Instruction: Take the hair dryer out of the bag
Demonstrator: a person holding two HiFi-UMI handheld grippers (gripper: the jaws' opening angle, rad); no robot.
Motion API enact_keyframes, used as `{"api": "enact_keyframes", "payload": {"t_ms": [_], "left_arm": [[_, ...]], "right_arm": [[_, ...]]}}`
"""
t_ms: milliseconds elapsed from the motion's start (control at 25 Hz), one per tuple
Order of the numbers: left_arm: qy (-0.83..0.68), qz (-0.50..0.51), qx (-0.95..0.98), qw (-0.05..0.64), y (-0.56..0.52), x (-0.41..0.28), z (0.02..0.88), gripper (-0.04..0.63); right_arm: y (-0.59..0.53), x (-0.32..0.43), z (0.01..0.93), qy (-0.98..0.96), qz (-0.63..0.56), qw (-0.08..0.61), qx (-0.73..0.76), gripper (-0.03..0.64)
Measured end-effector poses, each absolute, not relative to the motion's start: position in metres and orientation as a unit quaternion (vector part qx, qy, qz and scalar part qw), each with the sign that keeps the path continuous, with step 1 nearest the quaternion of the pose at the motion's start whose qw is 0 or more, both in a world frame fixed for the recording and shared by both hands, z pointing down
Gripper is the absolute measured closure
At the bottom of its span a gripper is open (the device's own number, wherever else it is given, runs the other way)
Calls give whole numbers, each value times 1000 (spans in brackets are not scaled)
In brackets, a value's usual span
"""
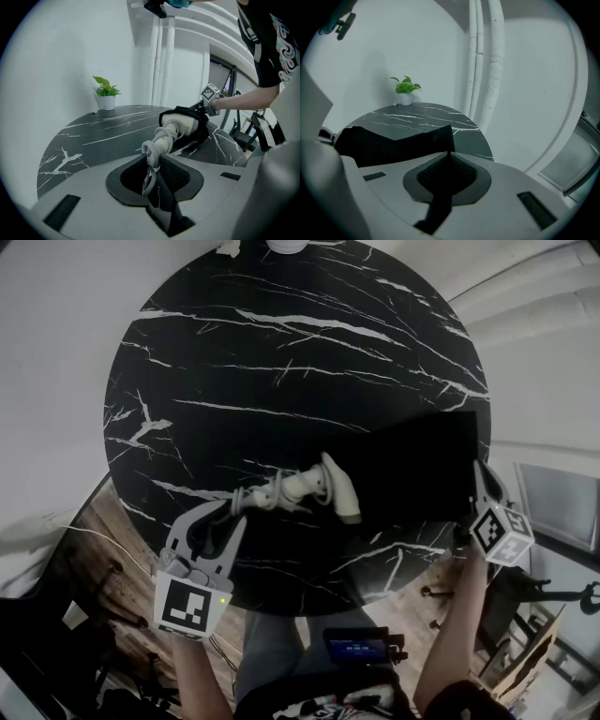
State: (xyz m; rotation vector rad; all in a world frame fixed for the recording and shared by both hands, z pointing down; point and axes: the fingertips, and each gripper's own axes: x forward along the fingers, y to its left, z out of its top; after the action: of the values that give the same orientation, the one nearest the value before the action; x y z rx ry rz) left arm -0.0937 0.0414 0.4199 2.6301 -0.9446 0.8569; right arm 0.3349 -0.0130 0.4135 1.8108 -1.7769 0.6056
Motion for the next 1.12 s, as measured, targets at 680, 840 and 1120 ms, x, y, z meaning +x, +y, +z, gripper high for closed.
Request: {"api": "enact_keyframes", "payload": {"t_ms": [680,840,1120], "left_arm": [[-334,307,882,127,45,-109,429,500],[-348,305,876,133,42,-112,431,500],[-364,295,872,142,41,-114,433,499]], "right_arm": [[-8,343,427,-642,236,268,678,589],[-8,345,431,-639,236,273,679,589],[-5,344,442,-624,234,290,687,589]]}}
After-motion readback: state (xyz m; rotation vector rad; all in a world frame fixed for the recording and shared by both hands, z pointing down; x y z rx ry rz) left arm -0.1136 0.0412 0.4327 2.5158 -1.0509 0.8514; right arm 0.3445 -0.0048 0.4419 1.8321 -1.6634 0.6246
